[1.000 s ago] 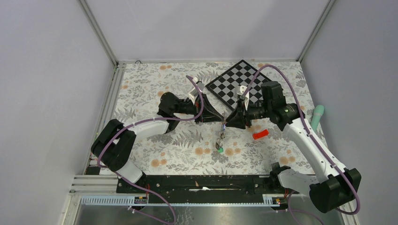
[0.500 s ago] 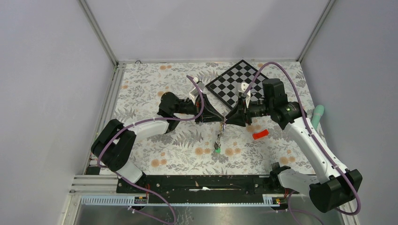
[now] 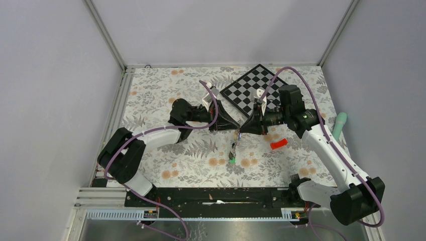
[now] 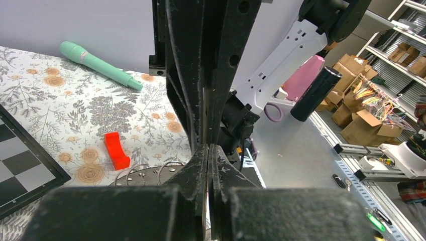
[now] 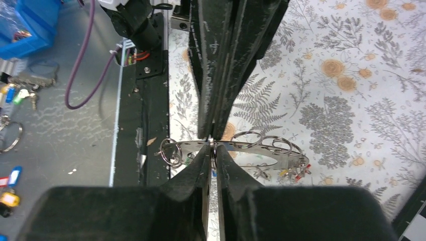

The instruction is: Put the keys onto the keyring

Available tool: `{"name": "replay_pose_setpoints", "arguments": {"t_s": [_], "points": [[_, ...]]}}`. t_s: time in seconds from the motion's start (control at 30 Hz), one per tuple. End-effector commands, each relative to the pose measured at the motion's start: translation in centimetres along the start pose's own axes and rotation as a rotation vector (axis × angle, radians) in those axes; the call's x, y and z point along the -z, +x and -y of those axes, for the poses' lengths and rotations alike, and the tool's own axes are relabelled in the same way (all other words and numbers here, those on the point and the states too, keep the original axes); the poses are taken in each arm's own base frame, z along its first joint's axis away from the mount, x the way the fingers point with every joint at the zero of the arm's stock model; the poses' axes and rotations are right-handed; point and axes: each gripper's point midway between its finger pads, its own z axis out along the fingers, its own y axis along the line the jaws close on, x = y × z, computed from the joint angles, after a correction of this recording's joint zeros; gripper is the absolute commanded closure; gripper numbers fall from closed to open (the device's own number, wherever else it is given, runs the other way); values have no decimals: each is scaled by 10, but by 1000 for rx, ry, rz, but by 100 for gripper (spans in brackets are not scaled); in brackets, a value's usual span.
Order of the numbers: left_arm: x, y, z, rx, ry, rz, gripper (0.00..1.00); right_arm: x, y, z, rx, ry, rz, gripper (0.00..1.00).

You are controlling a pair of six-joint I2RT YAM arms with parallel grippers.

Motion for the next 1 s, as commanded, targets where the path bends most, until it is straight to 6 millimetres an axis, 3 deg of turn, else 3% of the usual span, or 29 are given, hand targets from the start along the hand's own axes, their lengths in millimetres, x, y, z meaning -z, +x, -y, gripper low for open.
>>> {"name": "replay_pose_setpoints", "arguments": {"t_s": [0.0, 0.07, 0.17, 0.33, 0.53, 0.8, 0.97], "points": [[-3, -21, 10, -87, 15, 48, 100, 0, -10, -3, 16, -27, 35, 94], [-2, -21, 10, -91, 15, 49, 100, 1, -10, -2, 27, -13, 29, 100], [1, -22, 9, -129, 17, 32, 100, 7, -12, 3, 64, 32, -5, 100], [4, -13, -4, -258, -11, -102, 75, 19, -7, 14, 123, 156, -159, 100], [4, -19, -36, -353, -117, -272, 67, 24, 1, 19, 141, 195, -329, 100], [-2, -10, -35, -307, -47, -278, 59, 33, -8, 23, 171, 223, -413, 100], [-11, -14, -28, -235, 18, -235, 54, 37, -5, 22, 158, 218, -454, 100]]}}
